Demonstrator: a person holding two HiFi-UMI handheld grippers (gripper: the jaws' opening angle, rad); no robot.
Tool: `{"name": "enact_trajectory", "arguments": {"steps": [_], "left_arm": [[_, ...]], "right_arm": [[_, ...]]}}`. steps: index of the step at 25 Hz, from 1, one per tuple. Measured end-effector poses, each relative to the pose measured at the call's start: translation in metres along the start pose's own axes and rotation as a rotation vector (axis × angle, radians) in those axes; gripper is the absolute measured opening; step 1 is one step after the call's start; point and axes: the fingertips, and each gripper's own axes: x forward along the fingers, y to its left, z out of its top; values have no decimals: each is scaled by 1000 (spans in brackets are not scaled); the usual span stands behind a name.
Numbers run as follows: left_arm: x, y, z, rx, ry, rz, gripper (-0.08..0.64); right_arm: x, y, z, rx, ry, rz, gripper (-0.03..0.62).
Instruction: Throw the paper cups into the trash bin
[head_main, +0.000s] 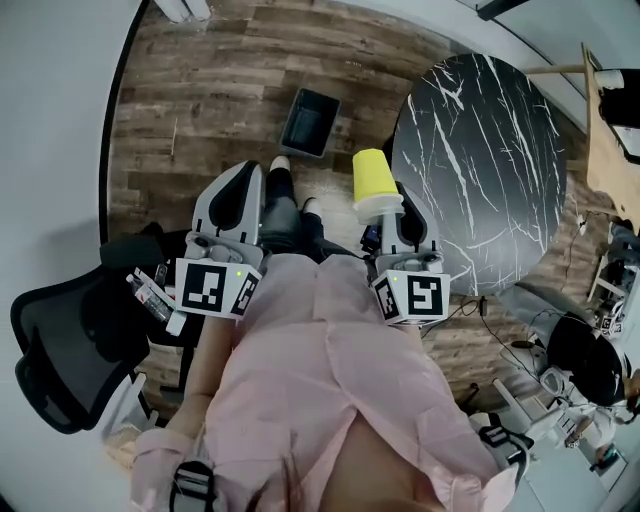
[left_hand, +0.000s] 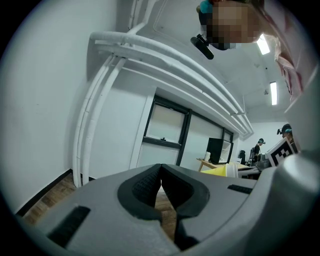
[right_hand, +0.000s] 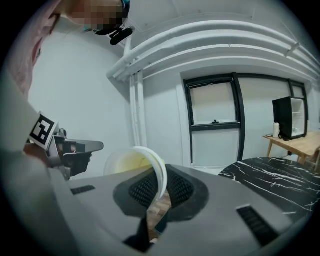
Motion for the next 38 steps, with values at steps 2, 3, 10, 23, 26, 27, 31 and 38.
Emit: {"name": "enact_trajectory", "arguments": {"steps": [2, 3, 10, 23, 26, 27, 31, 38], "left_arm": [[14, 12, 8, 5, 2, -15, 15], [22, 18, 12, 7, 2, -23, 15], [65, 55, 29, 12, 14, -84, 15], [88, 98, 30, -5, 50, -140, 15], [86, 98, 29, -10, 54, -143, 16], [86, 97, 28, -11, 54, -145, 17], [87, 91, 27, -15, 54, -152, 15], [93, 78, 34, -16, 39, -143, 15]], "right_arm": [[14, -1, 8, 4, -3, -18, 43], [22, -2, 12, 5, -4, -28, 43], [73, 3, 27, 27, -2, -80, 43], [110, 28, 28, 32, 19, -131, 43], [108, 26, 28, 33, 20, -143, 43], [107, 25, 28, 34, 19, -147, 43], [105, 21, 29, 33, 17, -148, 43], [103, 8, 33, 33, 14, -142, 43]]}}
